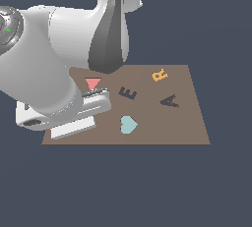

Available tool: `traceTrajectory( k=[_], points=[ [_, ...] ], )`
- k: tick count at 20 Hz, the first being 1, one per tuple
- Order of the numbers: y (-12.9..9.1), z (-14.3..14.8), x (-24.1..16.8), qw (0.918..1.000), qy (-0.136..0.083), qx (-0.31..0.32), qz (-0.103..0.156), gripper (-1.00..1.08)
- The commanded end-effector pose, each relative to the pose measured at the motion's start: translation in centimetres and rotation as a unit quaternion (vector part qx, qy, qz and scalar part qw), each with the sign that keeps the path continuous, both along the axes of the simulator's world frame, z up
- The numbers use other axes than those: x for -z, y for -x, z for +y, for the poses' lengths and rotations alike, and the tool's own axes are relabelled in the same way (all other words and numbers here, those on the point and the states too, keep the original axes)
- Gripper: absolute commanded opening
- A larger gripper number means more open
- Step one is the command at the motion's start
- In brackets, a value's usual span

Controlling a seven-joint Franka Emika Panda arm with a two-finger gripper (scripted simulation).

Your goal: Insert a designated object into the corresponding slot on a board.

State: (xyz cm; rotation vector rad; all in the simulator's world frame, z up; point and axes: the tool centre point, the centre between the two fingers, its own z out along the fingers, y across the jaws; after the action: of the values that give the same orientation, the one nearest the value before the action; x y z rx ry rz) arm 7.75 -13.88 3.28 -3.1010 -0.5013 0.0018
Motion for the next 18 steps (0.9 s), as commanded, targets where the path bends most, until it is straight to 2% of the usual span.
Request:
traceTrajectory(
  k=[1,11,18],
  points=[
    [0.3,0.2,0.0,1.0,0.0,0.009,0.0,-1.0],
    [3.1,1.7,-0.1,0.9958,0.0,0.092,0.0,-1.0],
    [5.8,3.9,-0.2,0.9828,0.0,0.185,0.0,-1.0]
  ],
)
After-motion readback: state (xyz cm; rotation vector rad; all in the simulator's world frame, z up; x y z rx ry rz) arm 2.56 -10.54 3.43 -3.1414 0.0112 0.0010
